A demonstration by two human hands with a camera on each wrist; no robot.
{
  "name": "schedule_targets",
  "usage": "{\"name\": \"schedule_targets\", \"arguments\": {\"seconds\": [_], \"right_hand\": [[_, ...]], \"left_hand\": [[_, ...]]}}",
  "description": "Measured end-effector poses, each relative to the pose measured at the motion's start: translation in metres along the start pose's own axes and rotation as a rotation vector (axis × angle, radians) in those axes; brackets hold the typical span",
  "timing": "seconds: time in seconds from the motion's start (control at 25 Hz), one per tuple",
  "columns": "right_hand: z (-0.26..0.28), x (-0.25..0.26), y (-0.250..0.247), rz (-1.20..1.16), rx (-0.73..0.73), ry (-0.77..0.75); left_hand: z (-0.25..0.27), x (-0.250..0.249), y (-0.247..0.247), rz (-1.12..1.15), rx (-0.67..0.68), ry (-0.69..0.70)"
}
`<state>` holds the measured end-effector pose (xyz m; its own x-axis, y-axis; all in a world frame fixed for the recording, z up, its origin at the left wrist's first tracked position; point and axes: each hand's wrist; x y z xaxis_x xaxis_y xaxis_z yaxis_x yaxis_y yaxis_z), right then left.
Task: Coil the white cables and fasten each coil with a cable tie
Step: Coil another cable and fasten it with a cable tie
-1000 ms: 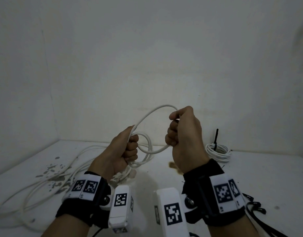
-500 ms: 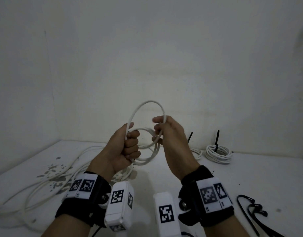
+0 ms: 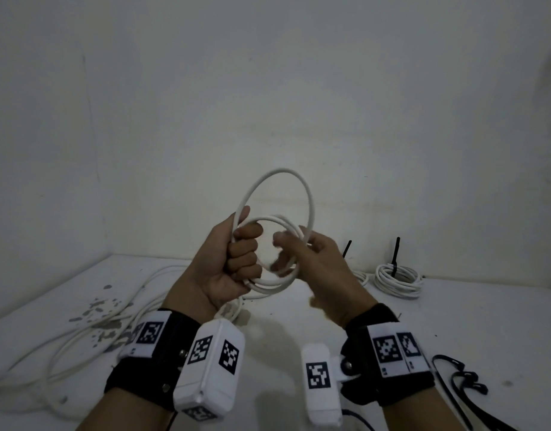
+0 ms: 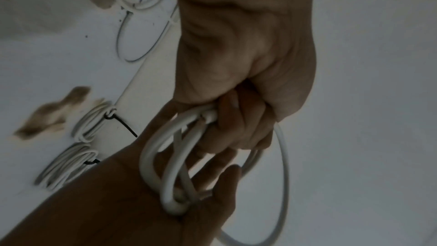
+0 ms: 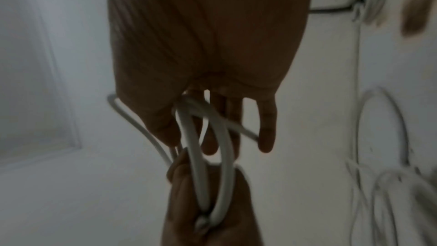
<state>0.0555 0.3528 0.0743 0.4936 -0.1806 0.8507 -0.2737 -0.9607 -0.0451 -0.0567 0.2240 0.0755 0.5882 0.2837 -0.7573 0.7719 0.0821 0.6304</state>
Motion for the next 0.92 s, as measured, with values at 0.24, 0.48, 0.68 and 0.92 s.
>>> {"name": "schedule_targets", "arguments": {"seconds": [0.24,0.48,0.68,0.92], "right_hand": [[0.0,0.0,-0.03,0.348,-0.034,0.13],[-0.009,-0.009,-0.06,0.234,-0.305,0.242],[-0.013,-0.002,-0.06,0.129,-0.582,0.205],[-0.01,0.014,-0.062,0.289,-0.45,0.182]], "left_hand": [[0.005,-0.005,-0.003,-0.115,-0.459,0.078],[0.018,-0.011,-0.036,-0.268,-0.807,0.079],[0.032,-0.011,-0.049,-0.445,-0.989,0.07],[0.031,-0.012,-0.05,-0.382,-1.015,0.114]]}}
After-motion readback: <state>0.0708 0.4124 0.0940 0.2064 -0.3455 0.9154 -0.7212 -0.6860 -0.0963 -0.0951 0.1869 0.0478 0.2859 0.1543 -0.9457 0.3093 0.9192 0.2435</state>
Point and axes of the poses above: each hand's wrist, its own z-axis away from the middle knuckle, its own y-axis out of the palm, x = y × z, and after that the axes turned 8 degrees about -y, right-handed
